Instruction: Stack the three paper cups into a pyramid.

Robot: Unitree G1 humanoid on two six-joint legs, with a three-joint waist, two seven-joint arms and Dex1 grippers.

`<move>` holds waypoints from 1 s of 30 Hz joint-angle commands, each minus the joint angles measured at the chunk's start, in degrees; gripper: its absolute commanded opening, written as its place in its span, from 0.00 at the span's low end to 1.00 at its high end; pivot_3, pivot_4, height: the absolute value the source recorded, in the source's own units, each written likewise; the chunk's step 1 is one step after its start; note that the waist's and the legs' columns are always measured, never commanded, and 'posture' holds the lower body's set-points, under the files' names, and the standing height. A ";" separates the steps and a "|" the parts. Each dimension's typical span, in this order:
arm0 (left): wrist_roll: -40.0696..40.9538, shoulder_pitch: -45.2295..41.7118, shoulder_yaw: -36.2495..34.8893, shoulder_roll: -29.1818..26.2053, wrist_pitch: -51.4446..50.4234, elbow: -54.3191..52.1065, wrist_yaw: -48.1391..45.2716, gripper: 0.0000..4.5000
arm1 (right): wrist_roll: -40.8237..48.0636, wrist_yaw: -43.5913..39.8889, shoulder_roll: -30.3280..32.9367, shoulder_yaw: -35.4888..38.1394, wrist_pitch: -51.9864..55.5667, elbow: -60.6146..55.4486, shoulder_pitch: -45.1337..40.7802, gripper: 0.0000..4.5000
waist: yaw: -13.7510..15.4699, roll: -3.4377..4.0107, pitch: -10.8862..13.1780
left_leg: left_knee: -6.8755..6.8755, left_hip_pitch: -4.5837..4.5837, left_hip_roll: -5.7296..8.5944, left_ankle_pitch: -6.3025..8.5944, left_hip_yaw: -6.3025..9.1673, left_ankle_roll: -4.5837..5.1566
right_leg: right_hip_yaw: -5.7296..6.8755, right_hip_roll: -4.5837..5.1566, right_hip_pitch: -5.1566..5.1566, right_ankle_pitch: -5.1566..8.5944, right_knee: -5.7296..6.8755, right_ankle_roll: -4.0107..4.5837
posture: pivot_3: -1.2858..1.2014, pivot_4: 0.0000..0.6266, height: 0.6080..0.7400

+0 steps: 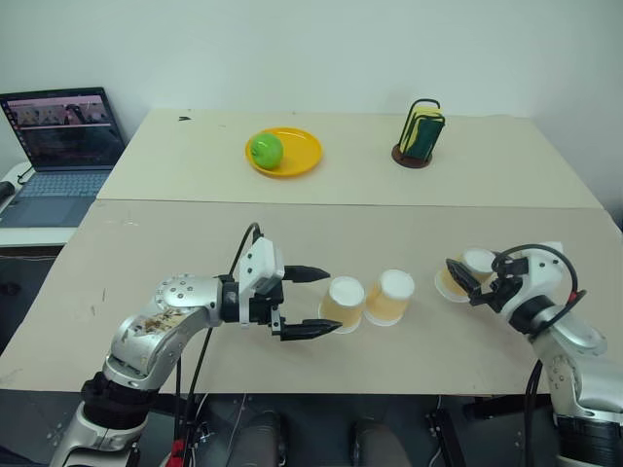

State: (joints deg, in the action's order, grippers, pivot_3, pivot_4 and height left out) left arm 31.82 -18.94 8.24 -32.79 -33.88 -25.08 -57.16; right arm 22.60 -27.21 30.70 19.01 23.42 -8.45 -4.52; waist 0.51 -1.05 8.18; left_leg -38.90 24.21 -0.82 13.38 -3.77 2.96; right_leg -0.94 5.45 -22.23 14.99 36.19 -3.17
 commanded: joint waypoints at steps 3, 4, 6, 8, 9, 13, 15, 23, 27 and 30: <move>1.57 0.09 -0.73 -0.25 0.45 -2.07 -0.22 0.99 | -0.09 0.33 0.30 1.20 -1.50 -0.91 -0.75 1.00 | -0.01 0.00 0.00 | 0.00 -0.01 0.00 0.00 0.00 0.00 | 0.00 0.00 0.00 0.00 0.02 0.00 | 0.52 0.24 0.96; 1.36 0.18 -0.58 -0.22 0.69 -1.91 -0.28 0.99 | 0.00 0.23 0.37 1.33 -1.58 -0.90 -0.74 1.00 | -0.02 0.00 0.00 | 0.00 -0.01 0.00 0.00 0.00 0.00 | 0.00 0.00 0.00 0.00 0.02 0.00 | 0.52 0.24 0.96; 1.19 0.26 -0.34 -0.04 0.86 -1.73 -0.28 0.99 | 0.07 0.14 0.44 1.44 -1.67 -0.90 -0.77 1.00 | -0.02 0.00 0.00 | 0.00 -0.01 0.00 0.00 0.00 0.00 | 0.00 0.00 0.00 0.00 0.01 0.00 | 0.52 0.24 0.96; 1.14 0.25 -0.21 0.15 0.86 -1.70 -0.17 0.99 | 0.21 0.00 0.47 1.47 -1.68 -1.03 -0.78 1.00 | 0.00 0.00 0.00 | 0.01 0.00 0.00 0.00 0.00 0.00 | 0.00 0.00 -0.01 0.00 0.01 0.00 | 0.52 0.24 0.96; 1.08 0.25 -0.14 0.19 0.89 -1.70 -0.14 1.00 | 0.28 -0.02 0.49 1.55 -1.68 -1.13 -0.79 0.94 | 0.01 0.00 0.00 | 0.01 0.00 0.00 0.00 0.00 0.00 | 0.00 0.00 -0.01 0.00 0.01 0.00 | 0.52 0.24 0.96; 0.85 0.28 -0.02 0.21 0.95 -1.57 -0.08 1.00 | 0.27 -0.04 0.51 1.76 -2.02 -1.24 -0.81 0.71 | -0.02 0.00 0.00 | 0.00 -0.01 0.00 0.00 0.00 0.00 | 0.00 0.01 0.00 0.00 0.01 0.00 | 0.52 0.24 0.96; 0.93 0.25 -0.10 0.20 0.84 -1.63 0.00 1.00 | 0.36 -0.16 0.53 1.72 -2.03 -1.50 -0.78 0.62 | -0.02 0.00 0.00 | 0.01 -0.01 0.00 0.00 0.00 0.00 | 0.00 0.00 0.00 0.00 0.01 0.00 | 0.52 0.24 0.96; 0.91 0.00 -0.18 -0.10 0.51 -1.74 0.11 1.00 | 1.77 -0.16 2.77 2.96 0.82 -6.63 -0.88 0.62 | -0.01 0.04 0.02 | 0.01 0.00 0.00 0.00 0.00 0.00 | 0.00 0.01 -0.01 0.00 0.01 0.00 | 0.52 0.24 0.96; 1.11 -0.19 -0.25 -0.20 0.08 -1.86 0.24 1.00 | 9.86 -3.63 7.49 5.43 7.10 -17.61 -1.27 0.62 | 0.03 0.16 0.08 | 0.02 0.04 0.00 0.00 0.00 0.00 | 0.00 0.03 -0.05 0.00 0.01 0.00 | 0.52 0.24 0.96; 1.33 -0.26 -0.33 -0.19 -0.20 -2.02 0.39 1.00 | 18.35 -7.26 11.36 8.32 11.42 -24.36 -0.62 0.62 | 0.08 0.15 0.09 | 0.03 0.03 -0.04 0.00 0.03 0.00 | 0.04 0.00 -0.02 0.00 -0.01 0.00 | 0.52 0.24 0.96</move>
State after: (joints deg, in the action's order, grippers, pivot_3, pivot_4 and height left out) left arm 31.86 -18.42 8.36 -32.83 -33.99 -25.25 -56.90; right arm 35.78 -32.07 40.44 24.62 32.70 -27.94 -5.39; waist 0.59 -0.90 8.27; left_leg -38.86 24.22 -0.85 13.38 -3.74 2.96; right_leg -0.90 5.46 -22.23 14.99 36.17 -3.17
